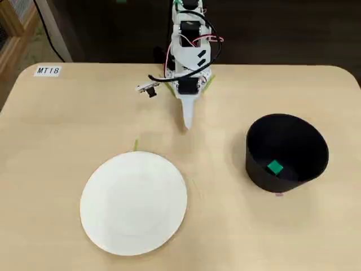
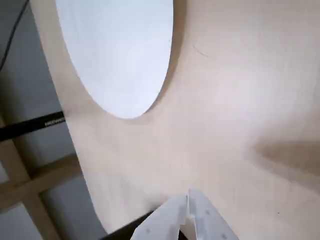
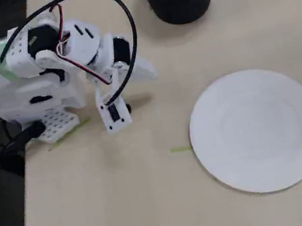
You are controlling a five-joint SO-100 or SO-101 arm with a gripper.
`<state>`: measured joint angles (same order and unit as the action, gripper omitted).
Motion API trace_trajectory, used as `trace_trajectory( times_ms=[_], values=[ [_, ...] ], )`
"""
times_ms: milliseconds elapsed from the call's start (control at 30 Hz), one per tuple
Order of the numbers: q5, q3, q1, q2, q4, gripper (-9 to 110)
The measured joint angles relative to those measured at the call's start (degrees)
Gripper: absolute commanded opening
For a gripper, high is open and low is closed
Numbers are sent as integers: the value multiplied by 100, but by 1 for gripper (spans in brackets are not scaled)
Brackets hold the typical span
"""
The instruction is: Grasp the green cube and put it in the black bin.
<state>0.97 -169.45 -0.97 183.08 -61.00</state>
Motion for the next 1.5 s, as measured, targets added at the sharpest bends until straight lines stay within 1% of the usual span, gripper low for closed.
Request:
trace_trajectory(
  times_ms=[600, 733, 800, 867, 933, 1033, 1067, 1100, 1133, 1233, 1400, 1500],
  values=[
    [167, -44, 53, 9, 149, 0],
    [413, -167, 35, 9, 378, 0],
    [976, -272, 35, 0, 545, 0],
    [1916, -272, 35, 9, 272, 1],
    [3366, -272, 35, 9, -501, 2],
    [5941, -290, 44, 53, -1740, 2],
    [6521, -290, 79, 70, -1951, 2],
    [6891, -290, 97, 70, -1969, 2],
    [7146, -290, 105, 70, -2048, 3],
    [7418, -290, 53, 70, -2153, 3],
    [7506, -290, 44, 70, -2180, 2],
    [7453, -290, 132, 70, -2145, 0]
  ],
)
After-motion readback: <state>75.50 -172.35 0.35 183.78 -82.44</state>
